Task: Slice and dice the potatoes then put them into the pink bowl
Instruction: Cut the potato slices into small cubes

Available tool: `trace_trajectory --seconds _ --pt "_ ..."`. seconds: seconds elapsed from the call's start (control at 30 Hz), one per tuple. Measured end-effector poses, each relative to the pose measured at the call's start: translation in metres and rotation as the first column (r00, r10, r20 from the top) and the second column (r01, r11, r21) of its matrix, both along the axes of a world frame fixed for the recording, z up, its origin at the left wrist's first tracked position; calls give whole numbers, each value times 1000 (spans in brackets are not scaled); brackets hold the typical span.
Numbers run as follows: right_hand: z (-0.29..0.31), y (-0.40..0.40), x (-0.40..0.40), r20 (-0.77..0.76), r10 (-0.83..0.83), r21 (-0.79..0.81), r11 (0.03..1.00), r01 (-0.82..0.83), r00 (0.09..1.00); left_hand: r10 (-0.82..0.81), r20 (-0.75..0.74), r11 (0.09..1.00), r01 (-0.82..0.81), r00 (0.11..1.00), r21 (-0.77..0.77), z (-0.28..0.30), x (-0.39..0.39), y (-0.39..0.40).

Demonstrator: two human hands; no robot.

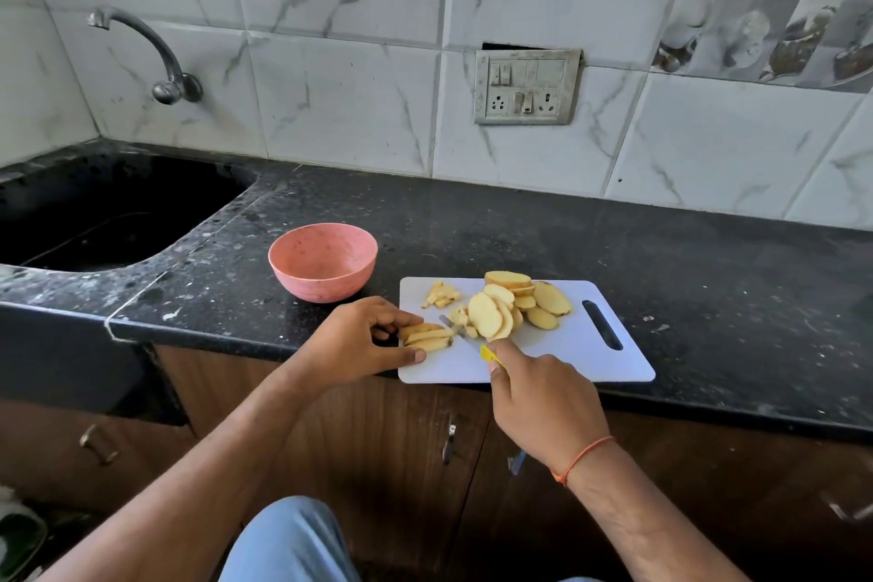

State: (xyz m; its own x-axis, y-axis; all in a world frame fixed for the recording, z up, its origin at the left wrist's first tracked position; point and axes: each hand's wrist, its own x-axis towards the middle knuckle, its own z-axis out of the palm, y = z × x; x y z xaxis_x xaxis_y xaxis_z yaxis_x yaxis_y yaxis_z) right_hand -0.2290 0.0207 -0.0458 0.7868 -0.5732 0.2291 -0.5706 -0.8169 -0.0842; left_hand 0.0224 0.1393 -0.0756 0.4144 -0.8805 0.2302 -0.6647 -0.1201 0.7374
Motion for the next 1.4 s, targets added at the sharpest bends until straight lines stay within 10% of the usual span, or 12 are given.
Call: trace_trajectory --seconds 0.87,1.4 --pt "-14 1 0 76 30 98 995 -37 997 -208 -27 973 210 978 100 3 23 3" --pt "-11 5 0 98 35 104 994 -45 995 -43 -48 996 46 998 71 5 4 -5"
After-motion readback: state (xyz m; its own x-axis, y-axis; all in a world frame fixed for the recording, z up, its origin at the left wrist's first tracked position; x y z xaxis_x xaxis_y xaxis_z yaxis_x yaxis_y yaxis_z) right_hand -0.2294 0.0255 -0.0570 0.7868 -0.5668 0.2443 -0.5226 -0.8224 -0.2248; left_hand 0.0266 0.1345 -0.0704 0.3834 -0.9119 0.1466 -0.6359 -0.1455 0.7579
